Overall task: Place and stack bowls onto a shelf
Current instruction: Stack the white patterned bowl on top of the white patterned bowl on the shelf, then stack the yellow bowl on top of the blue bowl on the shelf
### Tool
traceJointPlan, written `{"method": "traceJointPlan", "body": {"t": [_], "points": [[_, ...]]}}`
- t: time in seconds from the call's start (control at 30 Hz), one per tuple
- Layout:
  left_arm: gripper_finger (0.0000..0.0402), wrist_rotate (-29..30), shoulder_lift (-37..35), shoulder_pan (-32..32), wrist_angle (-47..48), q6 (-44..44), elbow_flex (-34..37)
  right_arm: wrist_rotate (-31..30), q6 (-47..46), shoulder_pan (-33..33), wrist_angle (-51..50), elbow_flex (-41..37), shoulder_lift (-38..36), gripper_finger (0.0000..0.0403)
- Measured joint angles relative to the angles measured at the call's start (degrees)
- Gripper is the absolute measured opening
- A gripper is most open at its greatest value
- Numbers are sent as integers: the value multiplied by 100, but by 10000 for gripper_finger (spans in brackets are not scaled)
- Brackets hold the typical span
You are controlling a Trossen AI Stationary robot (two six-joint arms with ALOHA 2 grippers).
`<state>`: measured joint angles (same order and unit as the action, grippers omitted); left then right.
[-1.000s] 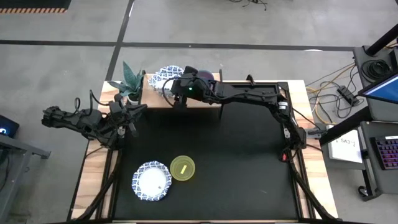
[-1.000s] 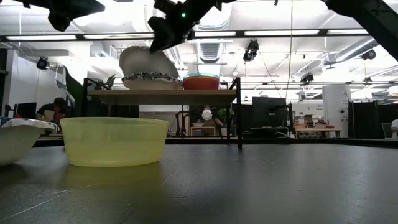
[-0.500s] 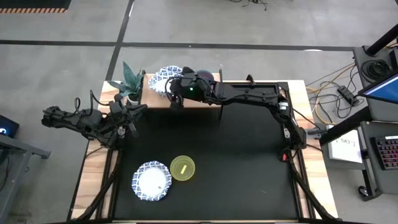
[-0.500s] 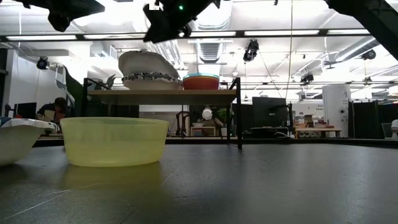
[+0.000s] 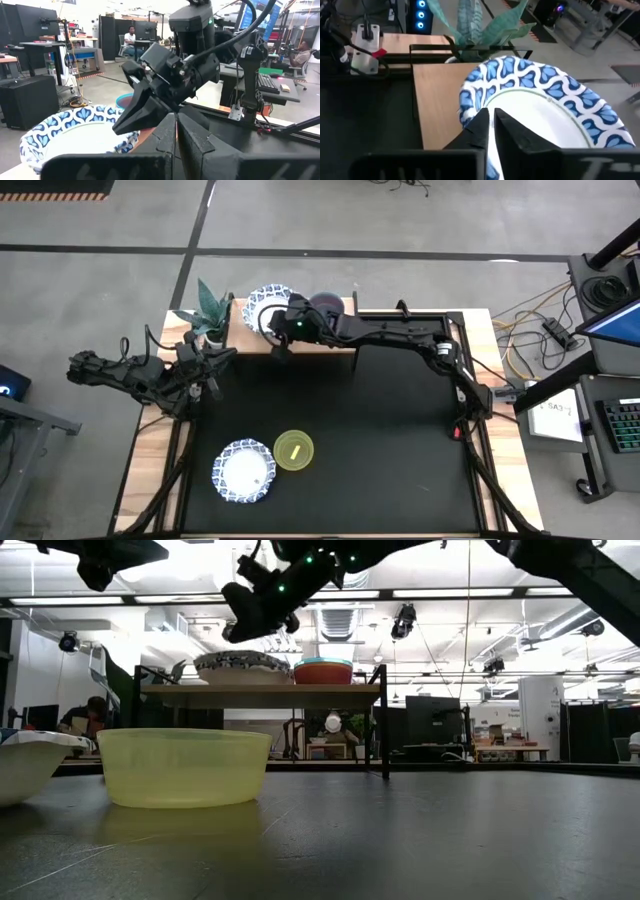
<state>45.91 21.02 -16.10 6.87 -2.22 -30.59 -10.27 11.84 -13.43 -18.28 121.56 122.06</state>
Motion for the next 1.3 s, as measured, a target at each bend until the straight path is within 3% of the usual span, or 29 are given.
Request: {"method": "traceJointPlan", "body": {"t": [0.23,0.4,0.53,0.63,0.93,1.3], "points": [[0,-2,0,0,44,-2,-2,13,27,98,-105,0,-235,9],[0,-43,9,0,88,-138,-2,300,251,351,-811,-9,-685,9],[0,-593,40,2,96,-204,-2,344,302,606,-1116,-450,-1205,9],[0,-936,99,2,79,-349,-2,338,225,822,-1103,-1101,-1717,9],[0,-1098,631,0,-88,-780,-114,297,-276,1517,-299,-3687,-3279,9],[0,-1749,2365,0,-82,-1607,-682,303,-678,2069,808,-6532,-5361,9]]}}
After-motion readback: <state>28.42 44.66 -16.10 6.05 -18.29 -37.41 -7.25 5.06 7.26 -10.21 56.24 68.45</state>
